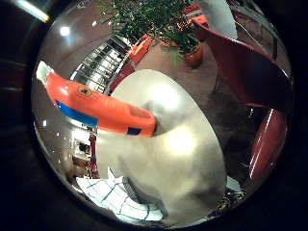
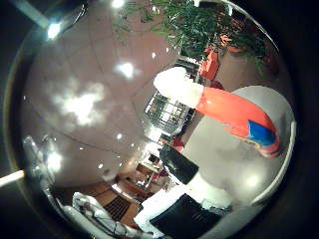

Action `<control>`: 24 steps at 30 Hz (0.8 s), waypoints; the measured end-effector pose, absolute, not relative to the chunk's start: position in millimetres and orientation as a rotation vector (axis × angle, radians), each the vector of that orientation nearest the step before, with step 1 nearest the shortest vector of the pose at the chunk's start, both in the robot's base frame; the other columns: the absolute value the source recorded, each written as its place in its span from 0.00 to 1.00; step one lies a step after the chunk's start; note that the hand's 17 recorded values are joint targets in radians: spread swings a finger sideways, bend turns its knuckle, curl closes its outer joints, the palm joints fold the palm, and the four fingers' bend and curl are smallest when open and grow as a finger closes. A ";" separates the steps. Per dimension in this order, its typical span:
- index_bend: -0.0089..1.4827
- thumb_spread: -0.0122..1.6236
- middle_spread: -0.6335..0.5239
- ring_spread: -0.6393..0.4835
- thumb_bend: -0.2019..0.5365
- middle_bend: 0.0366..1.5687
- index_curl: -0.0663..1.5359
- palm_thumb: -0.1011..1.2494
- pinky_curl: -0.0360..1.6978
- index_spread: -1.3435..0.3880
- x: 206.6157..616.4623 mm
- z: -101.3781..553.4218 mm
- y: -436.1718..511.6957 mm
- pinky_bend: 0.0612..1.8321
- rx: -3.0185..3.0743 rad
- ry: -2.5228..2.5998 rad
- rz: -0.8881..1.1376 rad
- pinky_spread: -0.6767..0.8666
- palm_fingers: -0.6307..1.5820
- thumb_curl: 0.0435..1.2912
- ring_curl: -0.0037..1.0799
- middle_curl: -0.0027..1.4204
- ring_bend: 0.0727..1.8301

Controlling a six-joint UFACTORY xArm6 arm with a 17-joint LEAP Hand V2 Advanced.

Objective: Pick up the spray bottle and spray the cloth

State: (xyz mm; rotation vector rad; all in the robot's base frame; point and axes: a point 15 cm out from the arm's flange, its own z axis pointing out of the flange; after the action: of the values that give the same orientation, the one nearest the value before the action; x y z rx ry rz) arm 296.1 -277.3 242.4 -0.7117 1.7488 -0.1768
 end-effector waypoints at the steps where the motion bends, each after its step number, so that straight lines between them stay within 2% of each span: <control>1: 0.11 0.67 0.73 0.77 0.24 0.18 0.20 0.48 0.18 0.71 299.2 240.2 -277.1 0.27 -0.719 1.754 -0.173 0.71 0.34 0.21 0.24 0.25 0.25; 8: 0.11 0.64 0.74 0.79 0.24 0.18 0.21 0.51 0.17 0.72 330.1 232.3 -271.3 0.26 -0.768 1.764 -0.145 0.71 0.36 0.22 0.24 0.25 0.25; 12: 0.11 0.63 0.70 0.76 0.25 0.23 0.21 0.54 0.17 0.72 347.1 229.9 -259.7 0.26 -0.798 1.768 -0.120 0.68 0.44 0.22 0.26 0.26 0.31; 15: 0.12 0.62 0.57 0.59 0.26 0.32 0.21 0.63 0.16 0.69 361.7 229.3 -242.4 0.29 -0.817 1.750 -0.069 0.56 0.56 0.26 0.31 0.29 0.43; 18: 0.13 0.61 0.47 0.44 0.28 0.39 0.21 0.71 0.18 0.63 375.7 226.9 -218.6 0.42 -0.851 1.730 -0.009 0.36 0.76 0.29 0.33 0.32 0.49; 19: 0.14 0.60 0.44 0.41 0.26 0.41 0.23 0.73 0.20 0.61 379.5 225.0 -210.9 0.46 -0.862 1.724 0.010 0.29 0.79 0.30 0.36 0.34 0.51; 20: 0.19 0.59 0.42 0.38 0.26 0.46 0.26 0.76 0.21 0.59 382.3 223.6 -205.1 0.48 -0.865 1.720 0.025 0.22 0.84 0.31 0.39 0.36 0.52; 21: 0.25 0.59 0.41 0.38 0.27 0.50 0.28 0.78 0.22 0.59 385.3 222.4 -201.2 0.49 -0.858 1.717 0.039 0.21 0.89 0.32 0.40 0.38 0.53; 24: 0.43 0.60 0.43 0.39 0.26 0.58 0.36 0.82 0.25 0.59 400.8 220.7 -182.6 0.54 -0.847 1.690 0.086 0.19 0.91 0.34 0.44 0.40 0.59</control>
State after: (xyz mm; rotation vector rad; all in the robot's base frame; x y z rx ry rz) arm 400.8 -182.6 220.7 -0.8469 1.6903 0.0862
